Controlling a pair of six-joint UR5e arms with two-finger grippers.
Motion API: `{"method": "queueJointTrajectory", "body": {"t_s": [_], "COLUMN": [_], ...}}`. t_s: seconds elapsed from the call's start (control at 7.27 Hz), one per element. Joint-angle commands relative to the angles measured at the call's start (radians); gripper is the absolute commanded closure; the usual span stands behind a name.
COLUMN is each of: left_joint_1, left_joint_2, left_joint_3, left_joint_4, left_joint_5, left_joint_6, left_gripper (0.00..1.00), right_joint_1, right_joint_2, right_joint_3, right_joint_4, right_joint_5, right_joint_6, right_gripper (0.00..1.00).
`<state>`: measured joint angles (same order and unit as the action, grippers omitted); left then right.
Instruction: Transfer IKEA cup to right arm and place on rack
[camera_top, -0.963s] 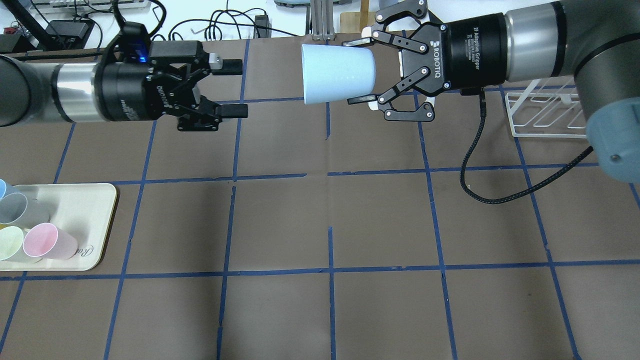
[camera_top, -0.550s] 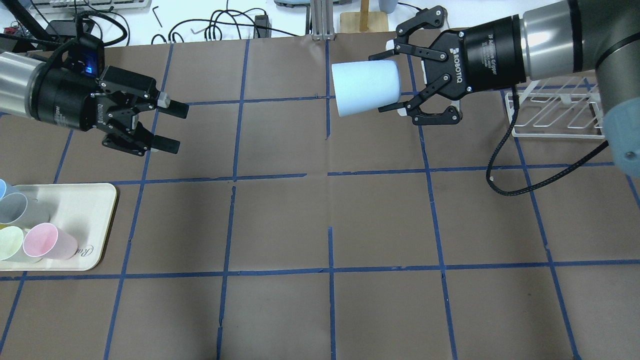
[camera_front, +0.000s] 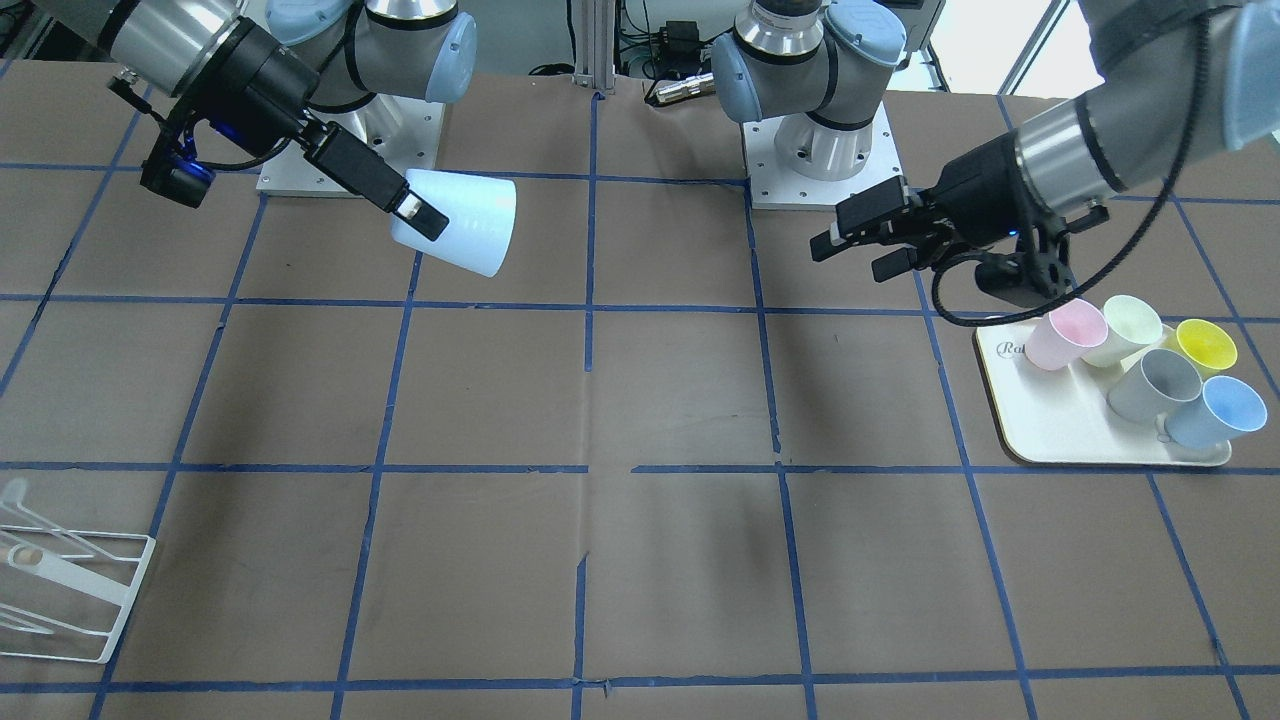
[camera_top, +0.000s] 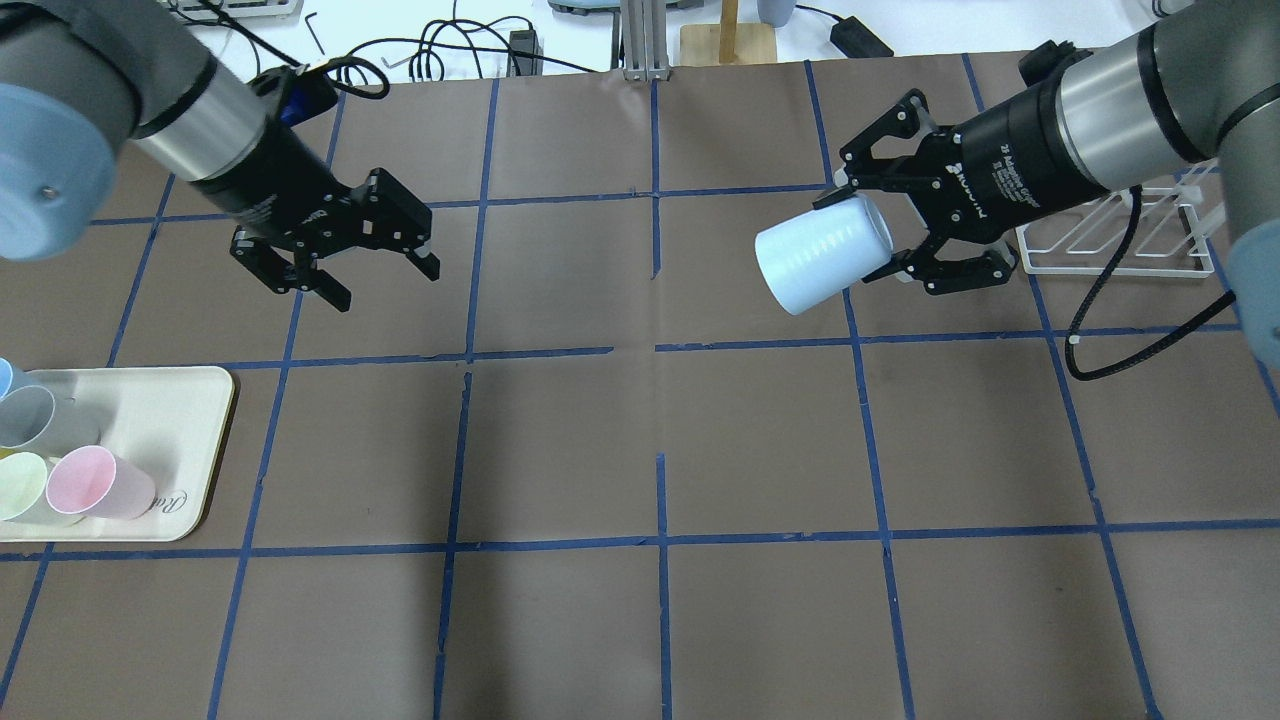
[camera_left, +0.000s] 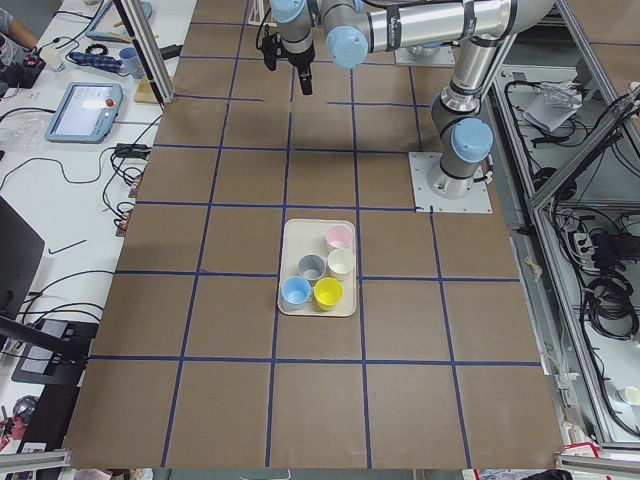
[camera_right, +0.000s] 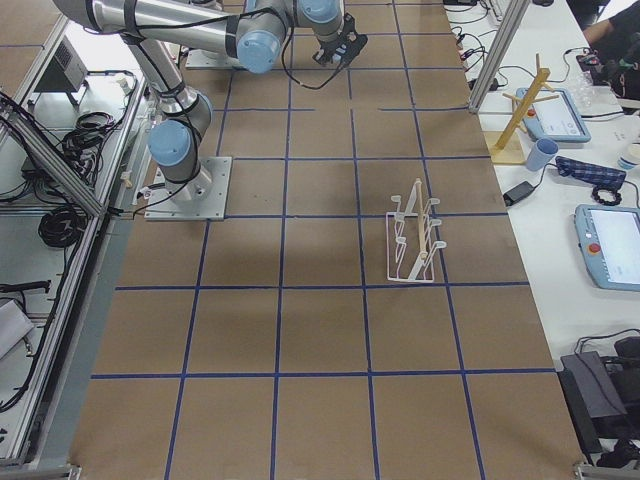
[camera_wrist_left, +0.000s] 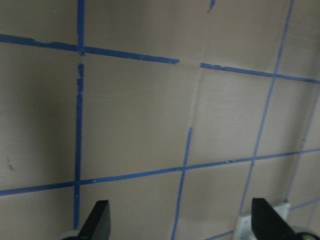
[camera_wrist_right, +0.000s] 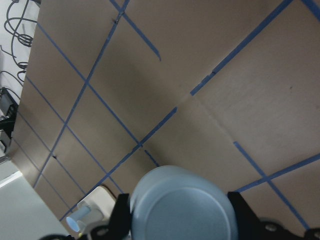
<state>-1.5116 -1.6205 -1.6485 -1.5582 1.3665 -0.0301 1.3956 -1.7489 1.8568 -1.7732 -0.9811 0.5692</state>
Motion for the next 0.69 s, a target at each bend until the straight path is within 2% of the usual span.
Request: {"method": "queueJointTrajectory", "body": {"t_s": [0.0, 0.14, 0.28, 0.41, 0.55], "left_joint_1": [-0.158, -0.192, -0.223, -0.219, -0.149], "left_joint_2": [-0.038, -0.044, -0.045, -0.036, -0.030], "left_joint_3": [0.041, 0.080, 0.114, 0.121, 0.122], "left_joint_4": [0.070, 0.020, 0.000, 0.006, 0.020], "left_joint_5": [0.280, 0.340, 0.371, 0.355, 0.218], "left_joint_6": [-0.170, -0.201, -0.265, -0.242, -0.126], "left_gripper": [0.00, 0.00, 0.00, 0.00, 0.00], "right_joint_1": [-0.004, -0.009, -0.032, -0.105, -0.189], "right_joint_2": [0.002, 0.003, 0.005, 0.008, 0.008], "right_joint_3": [-0.001, -0.001, -0.007, -0.007, -0.010], "right_joint_4": [0.003, -0.011, -0.025, -0.031, -0.046], "right_joint_5": [-0.208, -0.328, -0.371, -0.373, -0.372], "right_joint_6": [-0.223, -0.338, -0.363, -0.362, -0.367], "right_gripper": [1.00, 1.00, 1.00, 1.00, 1.00]}}
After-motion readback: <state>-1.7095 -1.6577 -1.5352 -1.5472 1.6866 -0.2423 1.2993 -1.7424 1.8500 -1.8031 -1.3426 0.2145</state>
